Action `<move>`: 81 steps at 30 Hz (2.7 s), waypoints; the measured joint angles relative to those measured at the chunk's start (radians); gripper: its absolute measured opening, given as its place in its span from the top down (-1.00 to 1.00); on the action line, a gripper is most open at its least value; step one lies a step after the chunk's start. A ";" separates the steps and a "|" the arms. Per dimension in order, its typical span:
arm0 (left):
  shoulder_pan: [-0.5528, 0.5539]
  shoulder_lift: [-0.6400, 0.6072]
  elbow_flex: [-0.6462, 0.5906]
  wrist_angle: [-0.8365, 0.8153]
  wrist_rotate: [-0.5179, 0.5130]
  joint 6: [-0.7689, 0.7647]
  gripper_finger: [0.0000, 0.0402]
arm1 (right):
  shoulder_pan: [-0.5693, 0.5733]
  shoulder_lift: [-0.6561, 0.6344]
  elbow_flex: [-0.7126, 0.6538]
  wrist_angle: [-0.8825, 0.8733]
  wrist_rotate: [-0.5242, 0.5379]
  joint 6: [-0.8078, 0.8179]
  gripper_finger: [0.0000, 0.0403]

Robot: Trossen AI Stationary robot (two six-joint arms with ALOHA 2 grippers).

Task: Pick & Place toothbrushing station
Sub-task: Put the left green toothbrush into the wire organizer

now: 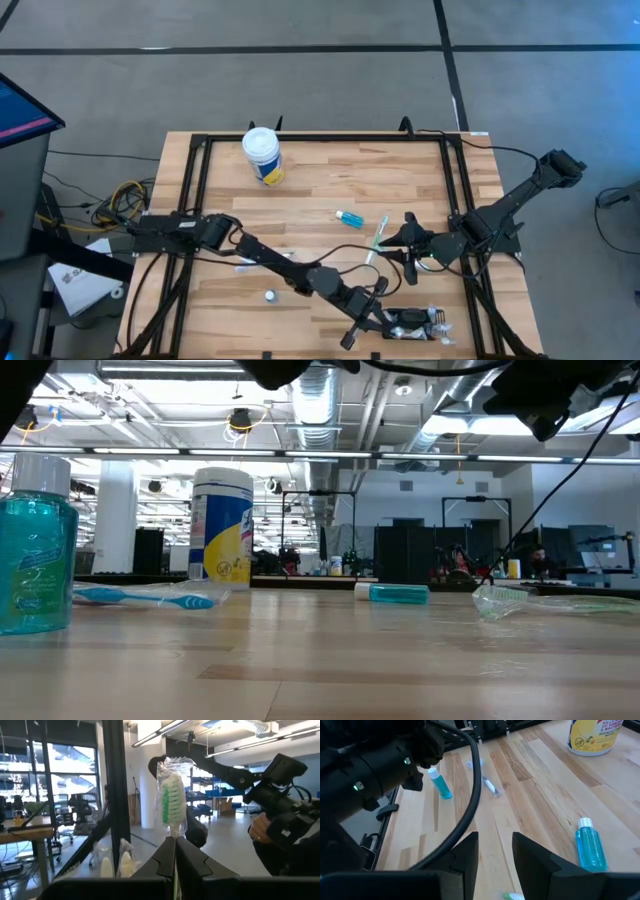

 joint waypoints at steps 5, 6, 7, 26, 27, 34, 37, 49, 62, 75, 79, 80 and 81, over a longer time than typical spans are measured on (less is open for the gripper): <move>0.000 0.001 0.000 -0.043 0.000 0.000 1.00 | 0.000 0.000 0.000 -0.004 0.000 0.000 0.45; 0.000 0.001 0.000 -0.046 0.000 0.000 1.00 | 0.000 0.000 0.000 -0.003 0.000 0.000 0.45; 0.000 0.001 0.000 -0.047 0.000 0.000 1.00 | 0.000 0.000 0.000 -0.004 0.000 0.000 0.45; 0.009 0.024 -0.002 -0.071 -0.001 0.032 1.00 | 0.000 0.000 0.000 -0.004 0.001 0.000 0.45; 0.010 0.028 -0.002 -0.070 -0.001 0.032 1.00 | 0.000 0.000 0.000 -0.006 0.001 0.000 0.45; 0.013 0.030 -0.002 -0.084 -0.002 0.058 1.00 | 0.000 0.000 0.000 -0.009 0.001 0.000 0.45; 0.013 0.030 -0.002 -0.089 -0.002 0.059 1.00 | 0.000 0.000 0.000 -0.009 0.001 0.000 0.45; 0.019 0.082 -0.002 -0.073 -0.002 0.060 1.00 | 0.000 0.000 0.000 -0.008 0.001 0.000 0.45; 0.021 0.082 -0.002 -0.074 -0.001 0.060 1.00 | 0.000 0.000 0.000 -0.010 0.001 0.000 0.45; 0.023 0.092 -0.001 -0.104 -0.002 0.049 1.00 | 0.000 0.000 0.000 -0.010 0.001 0.000 0.45; 0.024 0.105 -0.002 -0.096 -0.002 0.050 1.00 | 0.000 0.000 0.000 -0.010 0.001 0.001 0.45; 0.024 0.105 -0.002 -0.088 -0.002 0.049 1.00 | 0.000 0.000 0.000 -0.010 0.001 0.000 0.45; 0.025 0.105 -0.001 -0.080 -0.002 0.050 0.99 | 0.000 0.000 0.000 -0.010 0.001 0.000 0.45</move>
